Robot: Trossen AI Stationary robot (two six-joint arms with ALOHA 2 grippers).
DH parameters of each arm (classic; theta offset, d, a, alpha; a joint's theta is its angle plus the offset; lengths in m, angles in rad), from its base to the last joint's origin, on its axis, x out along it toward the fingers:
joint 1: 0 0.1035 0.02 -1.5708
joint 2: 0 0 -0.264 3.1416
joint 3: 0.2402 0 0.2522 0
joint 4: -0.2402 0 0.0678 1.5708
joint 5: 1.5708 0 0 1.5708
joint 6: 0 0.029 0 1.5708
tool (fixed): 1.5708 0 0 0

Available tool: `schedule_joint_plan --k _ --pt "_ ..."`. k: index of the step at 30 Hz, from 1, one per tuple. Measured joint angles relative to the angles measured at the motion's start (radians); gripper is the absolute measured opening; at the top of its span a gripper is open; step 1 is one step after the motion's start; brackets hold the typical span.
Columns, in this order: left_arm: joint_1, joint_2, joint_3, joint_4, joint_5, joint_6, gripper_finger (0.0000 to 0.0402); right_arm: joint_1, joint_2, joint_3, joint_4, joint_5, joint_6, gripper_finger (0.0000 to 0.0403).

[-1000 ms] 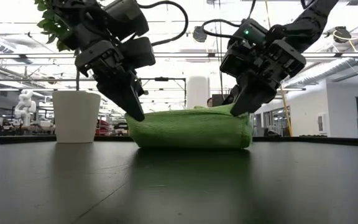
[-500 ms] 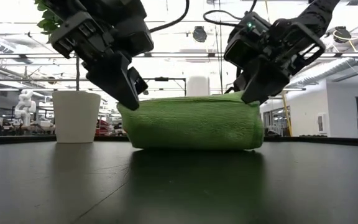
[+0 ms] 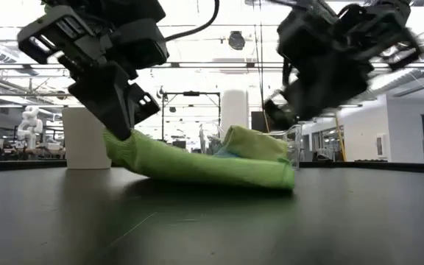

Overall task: Fold microfiber towels
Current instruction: Fold the green microfiber cloth

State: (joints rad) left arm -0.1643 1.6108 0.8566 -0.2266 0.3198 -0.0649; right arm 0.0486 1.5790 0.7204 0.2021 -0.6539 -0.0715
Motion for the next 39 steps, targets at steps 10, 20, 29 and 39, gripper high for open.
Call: schedule_joint_plan --k 10,20,29,39 --pt "0.005 0.0 0.0 0.007 0.023 -0.014 0.0001 -0.025 0.026 0.002 0.132 0.252 -0.073 0.0023" --pt "0.173 0.0 0.002 0.027 0.104 -0.079 0.0001 -0.084 0.26 0.017 0.265 0.257 -0.128 0.0001" --pt "0.277 0.0 0.085 -0.008 0.197 -0.051 0.0002 -0.08 0.361 0.074 0.282 0.245 -0.109 0.0" --pt "0.381 0.028 0.134 -0.168 0.205 -0.019 0.0002 -0.039 0.361 0.072 0.278 0.235 -0.059 0.0"
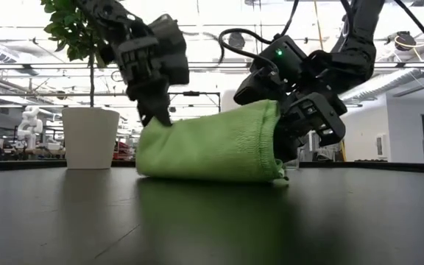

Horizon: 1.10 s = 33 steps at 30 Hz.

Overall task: Fold microfiber towels
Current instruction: Fold the green microfiber cloth

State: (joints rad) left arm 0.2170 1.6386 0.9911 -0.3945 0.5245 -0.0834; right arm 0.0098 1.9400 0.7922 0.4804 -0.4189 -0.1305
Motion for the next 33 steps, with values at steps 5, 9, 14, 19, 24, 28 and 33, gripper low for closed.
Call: schedule_joint_plan --k 5,9,14,19,24,28,33 --pt "-0.003 0.086 -0.003 -0.001 0.03 0.0 0.0002 0.009 0.001 0.0 0.014 0.008 0.006 0.0" --pt "-0.012 0.127 -0.003 -0.004 0.039 0.006 0.0002 0.011 0.001 -0.001 0.017 0.035 0.014 0.0" --pt "-0.011 0.13 -0.003 -0.005 0.035 0.022 0.0004 0.016 0.002 -0.002 0.036 0.049 0.014 0.0" --pt "-0.011 0.13 -0.003 -0.01 0.023 0.044 0.0003 0.032 0.0 -0.002 0.045 0.143 -0.013 0.0" --pt "-0.011 0.13 -0.003 -0.024 0.017 0.054 0.0005 0.04 -0.015 -0.001 0.026 0.283 -0.047 0.0" --pt "-0.011 0.129 -0.003 -0.031 0.013 0.07 0.0005 0.046 -0.081 -0.004 -0.07 0.423 -0.084 0.0" --pt "-0.009 0.129 -0.003 -0.033 0.002 0.081 0.0003 0.056 -0.172 -0.007 -0.173 0.512 -0.117 0.0"
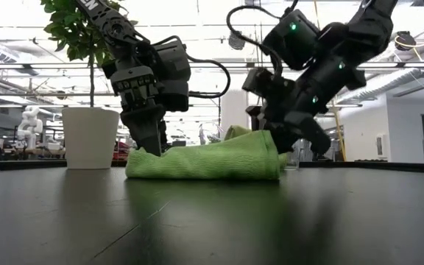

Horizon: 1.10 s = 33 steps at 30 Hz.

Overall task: Fold microfiber towels
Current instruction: Fold the green microfiber cloth

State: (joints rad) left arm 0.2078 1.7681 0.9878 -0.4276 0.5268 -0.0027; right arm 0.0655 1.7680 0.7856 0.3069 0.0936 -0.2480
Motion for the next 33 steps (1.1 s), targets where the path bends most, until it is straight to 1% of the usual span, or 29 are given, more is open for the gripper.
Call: schedule_joint_plan --k 6,9,14,16,17,21,26,30,33 --pt "0.011 0.0 0.0 -0.001 -0.03 0.01 0.0004 0.002 -0.053 0.0 -0.08 -0.008 -0.003 0.0" --pt "0.018 0.0 0.0 -0.005 -0.029 0.012 0.0005 0.002 -0.07 0.0 -0.08 -0.006 -0.002 0.0" --pt "0.029 0.0 0.0 -0.017 -0.03 0.036 0.0004 0.016 -0.106 0.001 -0.077 0.1 -0.026 0.0" --pt "0.033 0.0 0.0 -0.017 -0.03 0.04 0.0004 0.022 -0.124 0.001 -0.069 0.116 -0.036 0.0" --pt "0.036 0.0 0.0 -0.017 -0.03 0.045 0.0005 0.024 -0.129 0.002 -0.061 0.11 -0.037 0.0" --pt "0.049 0.0 0.0 -0.017 -0.03 0.054 0.0003 0.025 -0.125 0.003 -0.031 -0.026 -0.034 0.0" --pt "0.066 0.0 0.0 -0.018 -0.03 0.058 0.0006 0.021 -0.093 0.004 -0.034 -0.14 -0.002 0.0" --pt "0.069 0.0 0.0 -0.023 -0.03 0.06 0.0005 0.012 -0.052 0.004 -0.057 -0.15 0.004 0.0" --pt "0.069 0.0 0.0 -0.023 -0.031 0.06 0.0009 -0.009 -0.021 0.004 -0.065 -0.151 0.045 0.0"
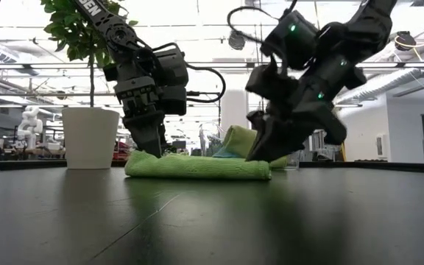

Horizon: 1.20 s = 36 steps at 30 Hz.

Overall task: Fold microfiber towels
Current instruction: Fold the green microfiber cloth, then put the green microfiber cloth into the transparent bin

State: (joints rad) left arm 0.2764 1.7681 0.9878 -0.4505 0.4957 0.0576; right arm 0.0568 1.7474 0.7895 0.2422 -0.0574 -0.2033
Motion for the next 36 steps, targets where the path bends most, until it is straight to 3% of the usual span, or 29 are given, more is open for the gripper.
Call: schedule_joint_plan --k 7,21,33,36 --pt "-0.002 -0.015 0.0 0.016 -0.066 0.018 0.0012 -0.023 0.011 0.0 -0.004 0.0 0.006 0.0" --pt "-0.028 -0.183 0.002 0.037 -0.21 0.026 0.0151 -0.023 0.009 0.0 -0.013 0.0 0.008 0.0" --pt "-0.147 -0.153 0.0 -0.022 -0.184 -0.04 0.0159 -0.023 0.009 0.0 -0.012 0.0 0.008 0.0" --pt "-0.159 -0.152 -0.021 0.002 -0.227 -0.04 0.0159 -0.023 0.009 0.0 -0.01 0.0 0.009 0.0"
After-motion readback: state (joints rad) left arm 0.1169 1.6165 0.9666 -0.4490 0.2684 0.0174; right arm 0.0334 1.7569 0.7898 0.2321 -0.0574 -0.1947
